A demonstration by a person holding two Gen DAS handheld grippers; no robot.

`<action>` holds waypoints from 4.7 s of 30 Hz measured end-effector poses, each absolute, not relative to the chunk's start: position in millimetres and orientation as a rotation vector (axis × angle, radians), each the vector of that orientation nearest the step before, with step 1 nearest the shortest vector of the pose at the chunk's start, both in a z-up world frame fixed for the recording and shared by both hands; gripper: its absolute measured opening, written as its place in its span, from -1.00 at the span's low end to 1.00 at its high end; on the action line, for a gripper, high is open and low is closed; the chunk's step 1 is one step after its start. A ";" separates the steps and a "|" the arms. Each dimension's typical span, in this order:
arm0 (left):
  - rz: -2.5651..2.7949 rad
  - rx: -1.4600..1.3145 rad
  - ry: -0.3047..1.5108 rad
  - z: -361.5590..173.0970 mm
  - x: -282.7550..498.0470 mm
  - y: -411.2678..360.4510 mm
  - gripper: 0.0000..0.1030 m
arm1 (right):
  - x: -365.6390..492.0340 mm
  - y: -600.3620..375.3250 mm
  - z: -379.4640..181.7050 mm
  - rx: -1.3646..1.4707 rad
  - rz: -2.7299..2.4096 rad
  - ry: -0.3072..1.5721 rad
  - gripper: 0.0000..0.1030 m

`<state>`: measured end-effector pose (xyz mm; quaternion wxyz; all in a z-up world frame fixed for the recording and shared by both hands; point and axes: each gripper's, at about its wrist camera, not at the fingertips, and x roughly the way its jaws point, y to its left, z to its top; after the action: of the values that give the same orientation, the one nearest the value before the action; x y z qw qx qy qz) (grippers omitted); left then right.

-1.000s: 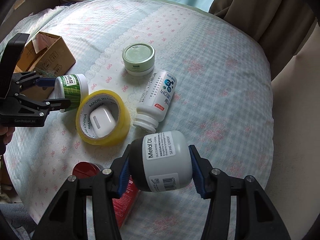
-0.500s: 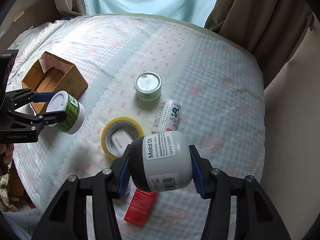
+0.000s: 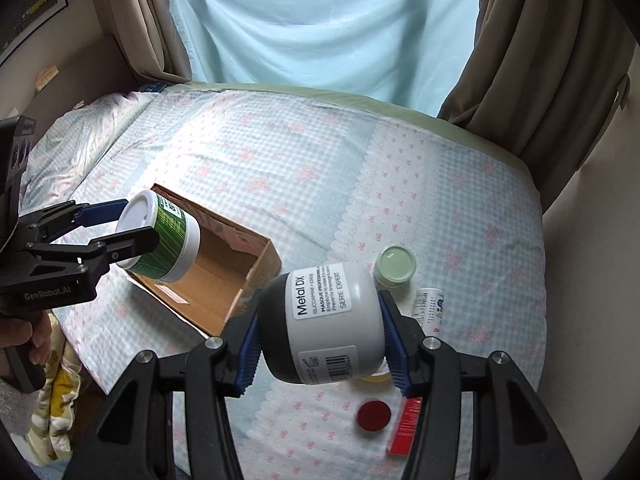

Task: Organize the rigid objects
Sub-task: 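Lift the white-lidded jar and Metal DX bottle and carry both over the cardboard box, then lower both held containers into the box and open both tools, then move both tools back toward the remaining items on the bed, then grasp the yellow tape roll with the left tool while the right grasps the red MARUBI box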

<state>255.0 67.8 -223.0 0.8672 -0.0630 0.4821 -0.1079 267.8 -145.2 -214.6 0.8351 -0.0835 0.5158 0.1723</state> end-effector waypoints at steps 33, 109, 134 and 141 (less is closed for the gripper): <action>-0.306 0.040 1.285 -431.0 340.9 216.7 0.31 | 314.3 53.0 -443.9 -0.067 0.221 1.435 -0.05; -0.486 0.248 1.230 -316.1 229.7 -145.1 0.99 | 138.8 -329.4 -309.5 -0.051 -0.068 1.242 1.00; -0.739 0.291 0.882 -524.6 284.5 -222.2 0.99 | 175.8 -343.9 -499.3 -0.118 -0.068 1.250 0.46; -0.761 0.303 0.866 -526.8 289.6 -222.8 0.89 | 186.5 -345.5 -505.9 -0.093 -0.048 1.260 0.07</action>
<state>289.6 -222.8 -526.8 0.8276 0.1427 0.4078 -0.3582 186.5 -345.5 -505.9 0.8069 -0.0434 0.5887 -0.0226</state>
